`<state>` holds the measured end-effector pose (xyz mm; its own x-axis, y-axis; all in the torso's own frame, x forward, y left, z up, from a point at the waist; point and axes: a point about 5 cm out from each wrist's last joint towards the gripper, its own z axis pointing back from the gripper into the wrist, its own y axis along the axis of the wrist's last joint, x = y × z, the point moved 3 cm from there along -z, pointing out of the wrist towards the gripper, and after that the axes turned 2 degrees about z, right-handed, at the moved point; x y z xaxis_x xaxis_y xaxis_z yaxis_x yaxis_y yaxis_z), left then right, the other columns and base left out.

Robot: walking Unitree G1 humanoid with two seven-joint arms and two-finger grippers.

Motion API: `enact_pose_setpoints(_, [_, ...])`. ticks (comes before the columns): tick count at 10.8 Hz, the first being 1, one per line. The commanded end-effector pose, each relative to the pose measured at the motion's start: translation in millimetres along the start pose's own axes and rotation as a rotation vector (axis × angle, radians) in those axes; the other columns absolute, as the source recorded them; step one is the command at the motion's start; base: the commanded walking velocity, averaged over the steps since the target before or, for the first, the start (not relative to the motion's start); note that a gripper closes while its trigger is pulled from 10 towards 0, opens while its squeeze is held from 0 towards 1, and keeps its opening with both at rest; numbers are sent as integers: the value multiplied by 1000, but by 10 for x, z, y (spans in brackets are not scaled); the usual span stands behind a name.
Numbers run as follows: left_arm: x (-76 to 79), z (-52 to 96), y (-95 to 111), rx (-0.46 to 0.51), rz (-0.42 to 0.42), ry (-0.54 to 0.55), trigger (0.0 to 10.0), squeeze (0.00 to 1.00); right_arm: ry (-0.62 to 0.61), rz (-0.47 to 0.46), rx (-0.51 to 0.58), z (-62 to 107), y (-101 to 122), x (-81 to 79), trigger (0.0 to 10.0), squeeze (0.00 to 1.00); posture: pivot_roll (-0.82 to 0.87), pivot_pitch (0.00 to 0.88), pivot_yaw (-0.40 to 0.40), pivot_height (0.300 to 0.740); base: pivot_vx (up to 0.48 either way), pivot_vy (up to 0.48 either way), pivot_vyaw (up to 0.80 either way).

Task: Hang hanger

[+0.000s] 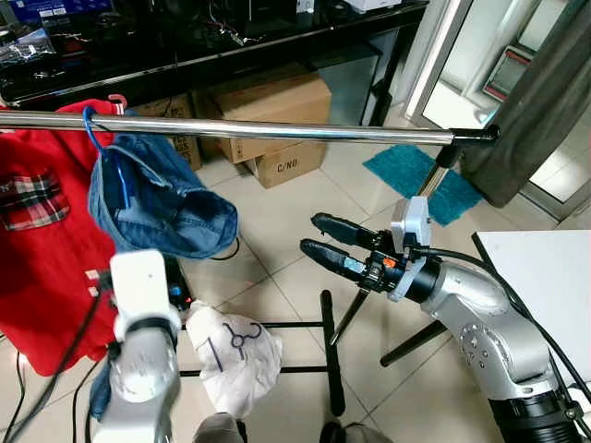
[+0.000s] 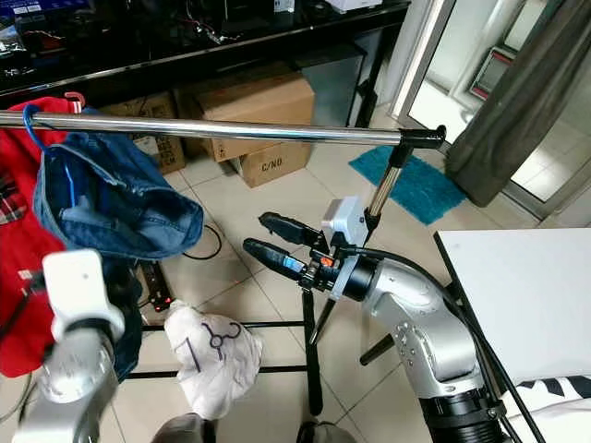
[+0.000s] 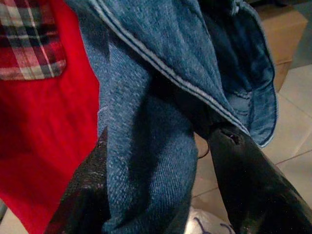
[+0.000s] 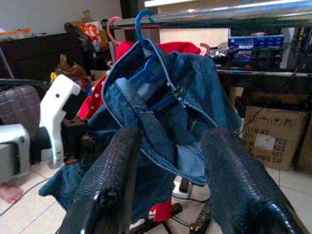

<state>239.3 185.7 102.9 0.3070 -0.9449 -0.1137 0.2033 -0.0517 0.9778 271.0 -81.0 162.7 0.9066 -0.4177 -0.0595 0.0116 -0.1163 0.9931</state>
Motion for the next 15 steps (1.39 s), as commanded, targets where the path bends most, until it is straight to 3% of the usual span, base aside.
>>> enact_pose_setpoints(1, [25,34,-139,-57,-9,-5,10000,0,-3,-9,-11,17,-50,0,10000,0,157,71,-37,740,0,0,0])
enact_pose_setpoints(3, [48,70,-82,6,-18,-29,10000,0,-9,-11,-14,22,-74,1,10000,0,157,69,-32,740,0,0,0])
enact_pose_setpoints(4, [30,83,-44,31,-7,-14,10000,251,-10,-11,-14,22,-74,3,10000,0,157,69,-32,740,0,0,0])
enact_pose_setpoints(6, [-51,102,43,97,-12,34,10000,349,-10,-11,-15,29,-80,8,10000,0,159,69,-33,740,0,0,0])
enact_pose_setpoints(7, [-73,130,76,133,-15,39,10000,1000,-10,-11,-16,33,-82,7,10000,0,159,69,-33,740,0,0,0])
enact_pose_setpoints(9, [-136,158,91,149,-8,87,10000,1000,-9,-12,-19,43,-85,3,10000,0,158,70,-32,740,0,0,0])
enact_pose_setpoints(10, [-151,182,112,163,-14,97,10000,125,-9,-13,-21,53,-88,0,10000,0,158,70,-32,740,0,0,0])
enact_pose_setpoints(11, [-181,221,161,200,-39,113,10000,0,-11,-14,-23,60,-95,-5,10000,0,158,68,-30,740,0,0,0])
enact_pose_setpoints(13, [-219,318,185,225,-59,130,10000,0,-13,-17,-28,73,-112,-17,10000,0,162,68,-27,740,0,0,0])
enact_pose_setpoints(14, [-201,355,208,237,-51,109,10000,1000,-13,-17,-29,77,-114,-16,10000,0,162,68,-27,740,0,0,0])
enact_pose_setpoints(15, [-193,368,197,232,-52,100,10000,1000,-14,-17,-31,81,-118,-15,10000,0,167,67,-25,740,0,0,0])
